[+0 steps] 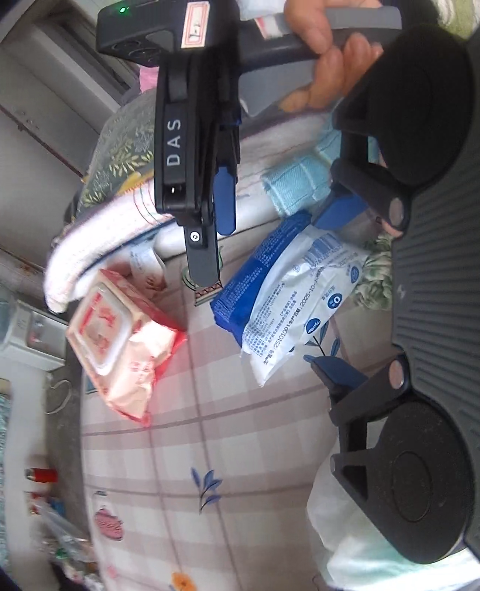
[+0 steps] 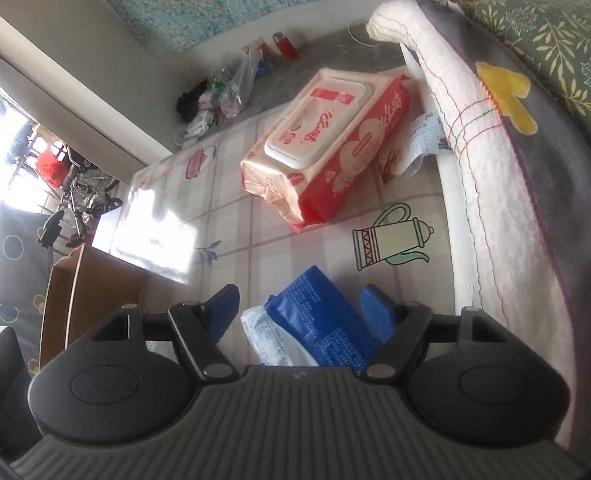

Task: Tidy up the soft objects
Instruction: 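Return the right gripper to the pile and grasp the blue-and-white bag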

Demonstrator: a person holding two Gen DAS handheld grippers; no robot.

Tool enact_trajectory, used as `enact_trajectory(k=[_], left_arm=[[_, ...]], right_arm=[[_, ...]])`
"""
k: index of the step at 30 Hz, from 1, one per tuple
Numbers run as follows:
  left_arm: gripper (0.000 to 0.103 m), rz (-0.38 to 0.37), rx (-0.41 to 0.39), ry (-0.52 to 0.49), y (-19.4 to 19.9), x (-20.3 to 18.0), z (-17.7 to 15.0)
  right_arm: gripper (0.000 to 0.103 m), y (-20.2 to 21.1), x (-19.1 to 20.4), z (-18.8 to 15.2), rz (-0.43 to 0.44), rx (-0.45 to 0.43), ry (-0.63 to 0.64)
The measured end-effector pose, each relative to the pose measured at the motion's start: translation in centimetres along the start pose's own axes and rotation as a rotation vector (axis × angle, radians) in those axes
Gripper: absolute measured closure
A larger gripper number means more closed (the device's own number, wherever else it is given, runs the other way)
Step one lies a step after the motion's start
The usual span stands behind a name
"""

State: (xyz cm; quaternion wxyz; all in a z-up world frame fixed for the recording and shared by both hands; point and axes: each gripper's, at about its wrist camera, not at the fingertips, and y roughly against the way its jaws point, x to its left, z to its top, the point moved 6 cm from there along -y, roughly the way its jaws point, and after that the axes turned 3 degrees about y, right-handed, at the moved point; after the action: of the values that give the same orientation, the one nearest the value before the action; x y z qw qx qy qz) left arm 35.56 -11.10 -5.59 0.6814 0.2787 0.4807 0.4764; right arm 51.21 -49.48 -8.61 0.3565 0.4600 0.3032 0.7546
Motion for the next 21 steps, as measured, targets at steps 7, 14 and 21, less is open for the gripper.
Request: enact_trajectory(k=[7, 14, 21], left_arm=[[0.036, -0.026, 0.124, 0.101, -4.1, 1.1, 0.6], [0.035, -0.057, 0.137, 0.161, -5.8, 1.4, 1.1], [0.04, -0.029, 0.086, 0.176, -4.7, 1.5, 1.5]], right_arm=[[0.034, -4.1, -1.6, -0.2, -0.015, 0.096, 0.005], [0.045, -5.9, -1.4, -0.8, 0.066, 0.157, -0.02], [0.051, -5.1, -0.8, -1.3, 0.101, 0.119, -0.063]])
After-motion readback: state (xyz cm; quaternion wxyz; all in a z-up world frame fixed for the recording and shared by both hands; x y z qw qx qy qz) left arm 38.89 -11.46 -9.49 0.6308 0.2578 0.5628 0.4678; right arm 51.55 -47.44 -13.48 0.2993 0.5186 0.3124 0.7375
